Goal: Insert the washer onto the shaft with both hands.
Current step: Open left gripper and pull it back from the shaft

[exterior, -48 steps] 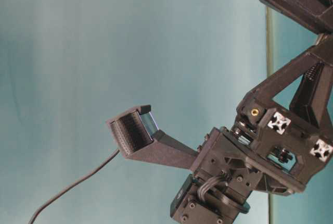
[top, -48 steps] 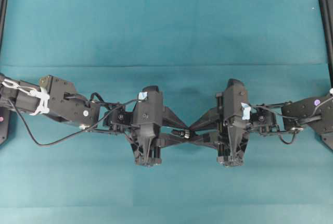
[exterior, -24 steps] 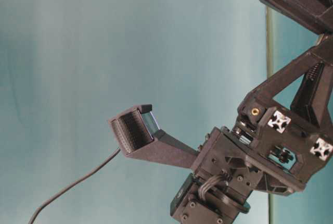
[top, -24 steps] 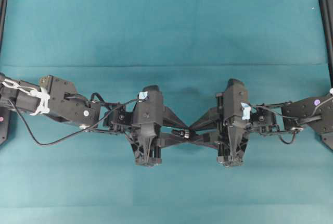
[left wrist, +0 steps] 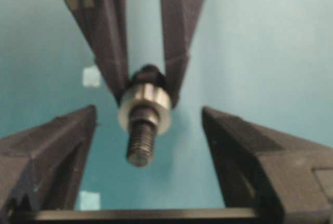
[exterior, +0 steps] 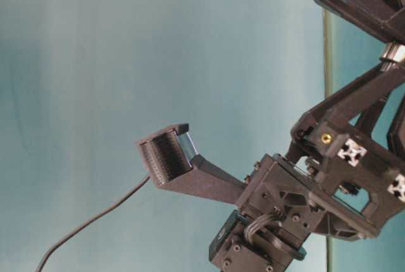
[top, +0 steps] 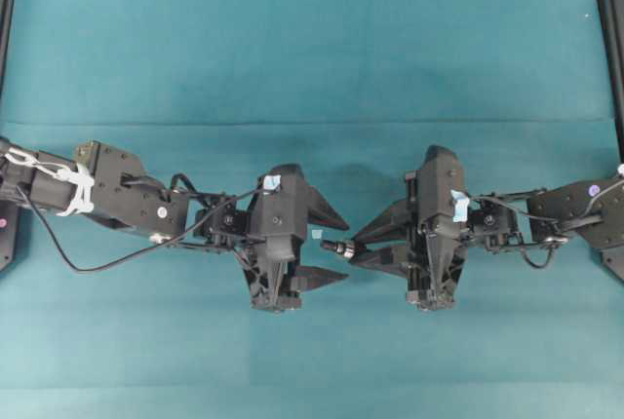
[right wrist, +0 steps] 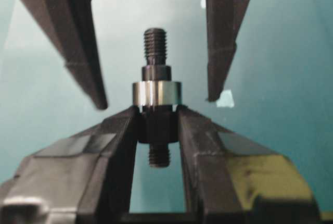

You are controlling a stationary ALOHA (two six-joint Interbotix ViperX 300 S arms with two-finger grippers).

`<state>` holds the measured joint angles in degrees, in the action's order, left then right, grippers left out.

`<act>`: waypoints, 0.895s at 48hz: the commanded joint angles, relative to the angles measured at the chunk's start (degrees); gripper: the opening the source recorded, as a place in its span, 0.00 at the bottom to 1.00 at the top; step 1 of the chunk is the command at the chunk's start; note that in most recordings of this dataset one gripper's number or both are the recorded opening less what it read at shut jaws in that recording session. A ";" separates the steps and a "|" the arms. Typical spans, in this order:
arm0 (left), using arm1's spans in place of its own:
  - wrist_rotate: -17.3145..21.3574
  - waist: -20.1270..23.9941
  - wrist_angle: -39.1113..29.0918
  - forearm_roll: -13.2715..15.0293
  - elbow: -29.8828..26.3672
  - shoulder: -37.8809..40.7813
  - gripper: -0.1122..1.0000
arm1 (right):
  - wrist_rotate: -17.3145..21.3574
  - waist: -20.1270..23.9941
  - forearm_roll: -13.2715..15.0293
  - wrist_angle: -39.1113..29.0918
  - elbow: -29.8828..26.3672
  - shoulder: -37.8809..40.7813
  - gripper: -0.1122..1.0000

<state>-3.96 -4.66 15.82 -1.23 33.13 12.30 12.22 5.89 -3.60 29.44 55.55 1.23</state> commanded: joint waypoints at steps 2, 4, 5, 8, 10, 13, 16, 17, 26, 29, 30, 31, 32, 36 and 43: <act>0.35 -0.09 -0.18 -0.09 -0.35 -1.14 0.86 | 0.18 0.00 0.09 0.26 -0.79 -0.53 0.10; 0.44 -0.09 -0.35 -0.09 -0.35 -1.14 0.86 | 0.18 0.00 0.09 0.26 -0.79 -0.53 0.10; 0.44 -0.09 -0.44 -0.09 -0.35 -1.23 0.86 | 0.18 0.00 0.09 0.26 -0.79 -0.53 0.10; 0.44 -0.09 -0.62 -0.09 -0.26 -1.23 0.86 | 0.18 0.00 0.09 0.26 -0.79 -0.53 0.10; 0.53 -0.09 -0.88 0.00 -0.18 -1.49 0.86 | 0.18 0.00 0.09 0.26 -0.79 -0.53 0.10; 0.44 -0.09 -1.32 0.00 0.18 -1.93 0.86 | 0.18 0.00 0.09 0.26 -0.79 -0.53 0.10; 0.44 0.00 -2.11 -0.09 0.70 -2.64 0.86 | 0.18 0.00 0.09 0.26 -0.70 -0.53 0.10; 0.53 0.00 -2.29 -0.09 0.97 -2.99 0.86 | 0.18 0.00 0.09 0.26 -0.70 -0.53 0.10; 0.44 0.00 -3.60 0.00 4.31 -6.94 0.86 | 0.18 0.00 0.09 -0.09 -0.79 -0.53 0.10; 0.44 0.00 -3.60 -0.09 5.54 -8.44 0.86 | 0.18 0.09 0.09 -0.18 -0.79 -0.53 0.10; 0.44 0.00 -3.60 -0.09 5.89 -8.96 0.86 | 0.18 0.09 0.09 -0.26 -0.79 -0.53 0.10; 0.44 0.00 -3.52 0.00 6.24 -9.32 0.86 | 0.18 0.09 0.09 -0.18 -0.79 -0.53 0.10; 0.35 0.00 -3.60 0.00 6.50 -9.84 0.86 | 0.18 0.09 0.09 -0.18 -0.79 -0.53 0.10; 0.35 0.00 -3.60 0.00 7.65 -11.16 0.86 | 0.18 0.09 0.09 -0.18 -0.88 -0.53 0.10; 0.35 0.00 -3.60 0.00 9.14 -12.83 0.86 | 0.18 0.18 0.09 -0.26 -0.88 -0.53 0.10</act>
<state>-3.52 -4.66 11.95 -1.23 42.19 1.23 12.22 5.89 -3.60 28.92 55.55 1.23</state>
